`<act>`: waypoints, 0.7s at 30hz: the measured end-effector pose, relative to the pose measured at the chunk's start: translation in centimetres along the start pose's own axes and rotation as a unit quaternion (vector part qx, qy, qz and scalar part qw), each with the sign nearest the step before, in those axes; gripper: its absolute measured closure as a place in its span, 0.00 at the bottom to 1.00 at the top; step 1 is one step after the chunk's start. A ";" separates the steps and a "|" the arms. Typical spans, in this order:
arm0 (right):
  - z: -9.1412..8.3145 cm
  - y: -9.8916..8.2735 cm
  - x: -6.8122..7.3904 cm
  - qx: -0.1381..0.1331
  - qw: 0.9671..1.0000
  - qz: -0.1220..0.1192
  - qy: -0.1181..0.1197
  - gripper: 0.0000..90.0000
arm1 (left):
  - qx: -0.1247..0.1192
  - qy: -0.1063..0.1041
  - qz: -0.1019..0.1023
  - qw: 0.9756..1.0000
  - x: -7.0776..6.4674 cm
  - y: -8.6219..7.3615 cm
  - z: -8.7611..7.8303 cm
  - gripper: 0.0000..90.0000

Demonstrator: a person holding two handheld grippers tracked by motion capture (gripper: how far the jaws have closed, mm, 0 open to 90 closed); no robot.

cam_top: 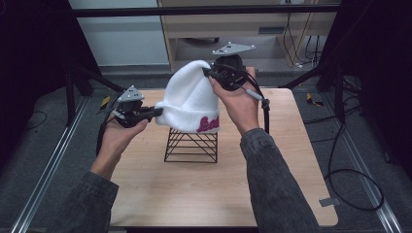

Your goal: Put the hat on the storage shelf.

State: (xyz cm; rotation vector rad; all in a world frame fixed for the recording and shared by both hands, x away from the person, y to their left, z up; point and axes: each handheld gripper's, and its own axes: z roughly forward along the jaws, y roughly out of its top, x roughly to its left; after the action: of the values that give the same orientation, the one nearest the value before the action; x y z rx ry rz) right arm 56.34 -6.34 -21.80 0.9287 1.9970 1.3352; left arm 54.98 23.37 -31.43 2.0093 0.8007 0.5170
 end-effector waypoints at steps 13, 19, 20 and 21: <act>1.3 -0.9 0.5 0.017 1.000 -0.014 0.007 0.92 | 0.012 0.005 -0.007 1.000 0.7 -1.7 1.3 0.94; 1.1 -2.2 0.9 0.025 0.999 -0.021 0.016 0.92 | 0.013 -0.001 -0.011 1.000 0.6 -2.9 1.4 0.94; 1.0 -2.4 1.0 0.027 0.999 -0.022 0.017 0.92 | 0.014 -0.002 -0.011 1.000 0.6 -3.0 1.5 0.94; 0.9 -2.5 1.1 0.028 0.999 -0.023 0.019 0.92 | 0.014 -0.002 -0.011 1.000 0.6 -3.2 1.5 0.94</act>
State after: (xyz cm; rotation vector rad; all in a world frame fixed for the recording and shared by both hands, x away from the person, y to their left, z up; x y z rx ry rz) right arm 55.79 -5.64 -24.58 0.8839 2.0804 1.2875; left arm 55.31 24.19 -34.90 2.0240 0.8301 0.4924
